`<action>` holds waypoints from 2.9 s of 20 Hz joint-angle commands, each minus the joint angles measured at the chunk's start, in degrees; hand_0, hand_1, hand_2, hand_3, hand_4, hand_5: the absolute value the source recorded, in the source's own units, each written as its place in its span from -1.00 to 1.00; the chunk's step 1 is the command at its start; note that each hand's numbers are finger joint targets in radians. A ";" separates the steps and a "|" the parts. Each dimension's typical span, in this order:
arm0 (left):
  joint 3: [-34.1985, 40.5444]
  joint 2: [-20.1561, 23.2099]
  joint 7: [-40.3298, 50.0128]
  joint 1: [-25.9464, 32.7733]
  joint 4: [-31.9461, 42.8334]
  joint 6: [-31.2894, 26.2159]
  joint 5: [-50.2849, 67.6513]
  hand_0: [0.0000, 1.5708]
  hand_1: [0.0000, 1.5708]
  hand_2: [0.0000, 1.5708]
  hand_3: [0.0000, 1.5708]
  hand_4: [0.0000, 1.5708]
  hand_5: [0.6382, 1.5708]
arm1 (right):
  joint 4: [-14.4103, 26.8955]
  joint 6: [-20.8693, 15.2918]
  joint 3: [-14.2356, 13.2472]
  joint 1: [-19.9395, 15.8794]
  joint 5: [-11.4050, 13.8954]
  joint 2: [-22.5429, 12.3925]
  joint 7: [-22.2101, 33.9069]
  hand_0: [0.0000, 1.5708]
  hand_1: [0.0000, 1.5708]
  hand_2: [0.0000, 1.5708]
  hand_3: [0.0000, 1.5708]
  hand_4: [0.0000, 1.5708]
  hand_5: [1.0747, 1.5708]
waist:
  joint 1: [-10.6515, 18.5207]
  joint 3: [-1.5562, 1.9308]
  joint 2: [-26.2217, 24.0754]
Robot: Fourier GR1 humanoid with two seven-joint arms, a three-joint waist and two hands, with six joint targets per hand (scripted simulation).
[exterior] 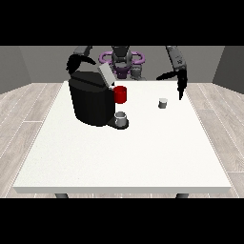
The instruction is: Insert the coffee pod into the coffee machine and close the lid
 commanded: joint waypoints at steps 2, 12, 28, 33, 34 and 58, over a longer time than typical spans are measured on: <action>0.10 1.68 -1.70 -4.76 7.80 -0.27 -2.16 -1.00 -1.00 -1.00 -1.00 -1.00 1.00 | 0.79 -1.46 0.05 -4.11 0.56 0.03 1.33 -1.00 -1.00 -1.00 -1.00 -0.58 1.00 | 0.51 -0.01 3.46; -6.52 -0.08 -4.10 -6.39 12.45 3.41 -11.87 -1.00 -1.00 -0.42 -1.00 -1.00 1.00 | 7.93 -3.35 -2.49 -7.32 1.19 -1.30 4.26 -1.00 -1.00 -1.00 -1.00 -0.48 1.00 | 2.98 0.00 1.84; -8.24 3.12 -8.29 -11.83 25.16 13.32 -23.14 -0.23 -0.23 -0.05 -0.38 -1.00 1.00 | 7.28 -4.52 0.92 -7.26 3.12 0.74 3.67 -1.00 -1.00 -1.00 -1.00 -0.42 1.00 | -1.23 -0.03 5.11; -6.72 1.94 -10.38 -12.91 26.34 18.37 -23.64 -0.08 -0.08 0.10 -0.17 -0.71 1.00 | 8.18 -0.87 -1.63 -5.32 0.93 -2.39 -0.40 -1.00 -1.00 -1.00 -1.00 -0.33 1.00 | -1.93 -0.01 4.79; -6.65 2.44 -10.51 -14.60 28.13 18.55 -24.41 -0.13 -0.13 0.08 -0.17 -0.63 1.00 | 6.78 -4.61 0.19 -7.05 3.33 -0.07 3.02 -1.00 -1.00 -1.00 -1.00 -0.38 1.00 | -1.53 -0.02 5.28; -11.33 1.06 -11.86 -22.47 25.01 10.75 -30.42 0.68 0.68 0.76 0.72 -0.26 1.00 | 17.39 -4.67 -3.34 -7.99 0.21 -0.23 1.66 -1.00 -1.00 -1.00 -1.00 -0.36 1.00 | 1.44 0.01 -2.01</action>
